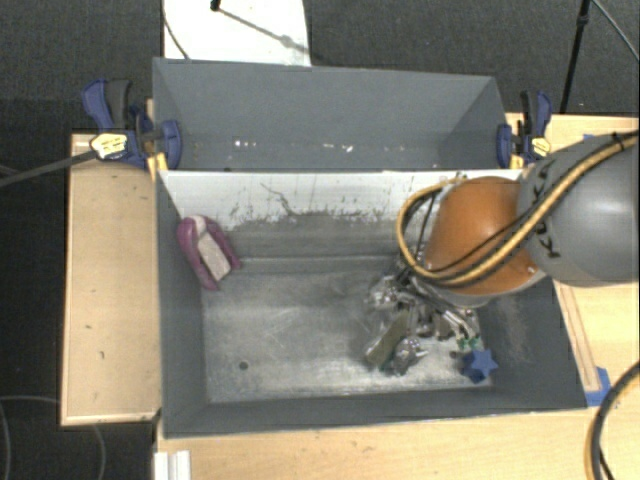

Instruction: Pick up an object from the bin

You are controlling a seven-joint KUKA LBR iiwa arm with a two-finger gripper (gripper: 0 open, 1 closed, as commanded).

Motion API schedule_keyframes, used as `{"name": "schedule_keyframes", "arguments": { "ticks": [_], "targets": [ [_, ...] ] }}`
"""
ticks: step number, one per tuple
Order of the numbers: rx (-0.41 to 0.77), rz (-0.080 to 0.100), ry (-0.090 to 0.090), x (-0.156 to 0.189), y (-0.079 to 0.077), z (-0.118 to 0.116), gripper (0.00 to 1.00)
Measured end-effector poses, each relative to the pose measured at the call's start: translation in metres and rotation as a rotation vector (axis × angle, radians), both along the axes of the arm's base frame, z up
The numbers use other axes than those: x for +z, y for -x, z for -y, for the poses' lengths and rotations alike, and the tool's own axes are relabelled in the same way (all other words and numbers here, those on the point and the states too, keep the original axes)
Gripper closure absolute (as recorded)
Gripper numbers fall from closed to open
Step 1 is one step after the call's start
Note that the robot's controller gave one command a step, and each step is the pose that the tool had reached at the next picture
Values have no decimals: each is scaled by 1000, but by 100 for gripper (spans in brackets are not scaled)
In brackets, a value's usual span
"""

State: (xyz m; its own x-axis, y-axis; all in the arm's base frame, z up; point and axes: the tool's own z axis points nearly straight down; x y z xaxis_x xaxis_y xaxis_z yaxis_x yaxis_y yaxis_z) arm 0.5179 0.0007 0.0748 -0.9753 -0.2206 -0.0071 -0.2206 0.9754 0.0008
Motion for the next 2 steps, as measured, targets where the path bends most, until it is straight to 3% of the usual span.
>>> {"name": "schedule_keyframes", "arguments": {
  "ticks": [1, 2],
  "targets": [
    [-8, 1, 0, 0, -1, -1, 0],
    [-12, 7, -3, 3, -3, -2, 100]
  ]
}}
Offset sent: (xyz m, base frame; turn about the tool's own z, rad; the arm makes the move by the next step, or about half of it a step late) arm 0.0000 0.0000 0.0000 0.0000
